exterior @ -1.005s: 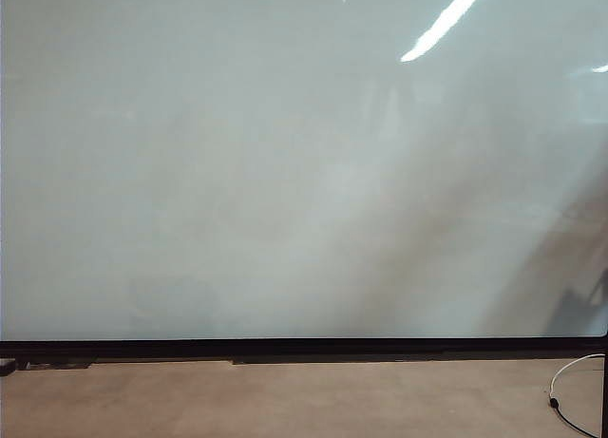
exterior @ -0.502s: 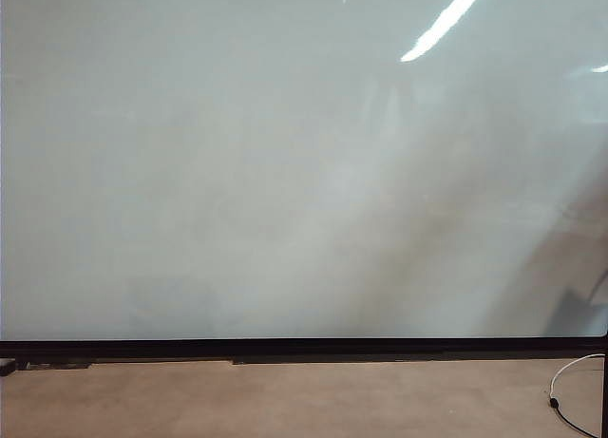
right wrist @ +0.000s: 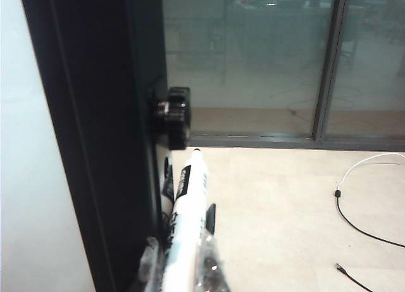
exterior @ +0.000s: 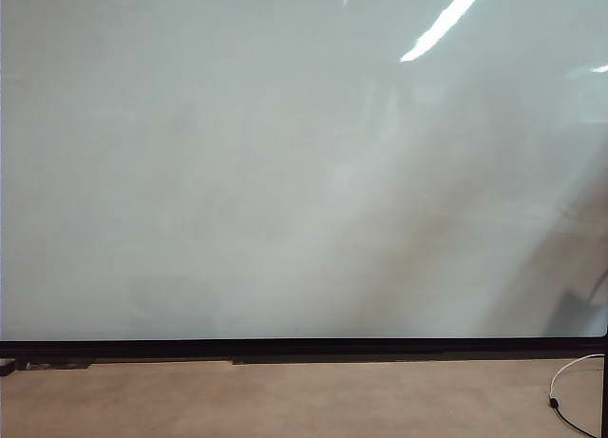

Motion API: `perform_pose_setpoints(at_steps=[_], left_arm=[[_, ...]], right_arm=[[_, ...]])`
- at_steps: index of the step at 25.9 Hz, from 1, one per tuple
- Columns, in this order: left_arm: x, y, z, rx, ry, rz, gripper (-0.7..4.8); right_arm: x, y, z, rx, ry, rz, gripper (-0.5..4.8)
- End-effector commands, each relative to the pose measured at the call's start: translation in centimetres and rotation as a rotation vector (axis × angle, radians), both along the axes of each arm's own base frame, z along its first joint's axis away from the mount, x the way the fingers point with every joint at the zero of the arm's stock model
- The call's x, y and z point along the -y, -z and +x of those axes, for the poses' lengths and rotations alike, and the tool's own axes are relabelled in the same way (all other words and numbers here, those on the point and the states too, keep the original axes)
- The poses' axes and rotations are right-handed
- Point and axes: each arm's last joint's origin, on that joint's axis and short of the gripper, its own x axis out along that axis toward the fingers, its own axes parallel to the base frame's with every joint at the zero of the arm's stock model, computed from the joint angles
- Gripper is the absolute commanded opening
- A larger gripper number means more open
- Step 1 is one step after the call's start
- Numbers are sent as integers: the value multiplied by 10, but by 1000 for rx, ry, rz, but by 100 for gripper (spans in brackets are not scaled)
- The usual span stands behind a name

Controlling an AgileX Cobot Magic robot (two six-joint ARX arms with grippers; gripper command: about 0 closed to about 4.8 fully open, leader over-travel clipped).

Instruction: Pick up the pen on the shelf to the right of the whiteboard and draw a check mark.

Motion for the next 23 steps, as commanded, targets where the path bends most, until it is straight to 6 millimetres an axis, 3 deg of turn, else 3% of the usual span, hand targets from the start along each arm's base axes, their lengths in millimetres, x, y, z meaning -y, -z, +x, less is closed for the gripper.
perform_pose_setpoints(at_steps=[1, 15, 23], left_arm=[[0, -2, 0, 15, 1, 4, -4], [0, -2, 0, 15, 0, 4, -4], [0, -2, 0, 15, 0, 4, -4]], right_arm=[[0, -2, 0, 13, -7, -6, -5], [6, -9, -3, 60, 49, -23, -5], [11, -15, -16, 76, 252, -9, -5]])
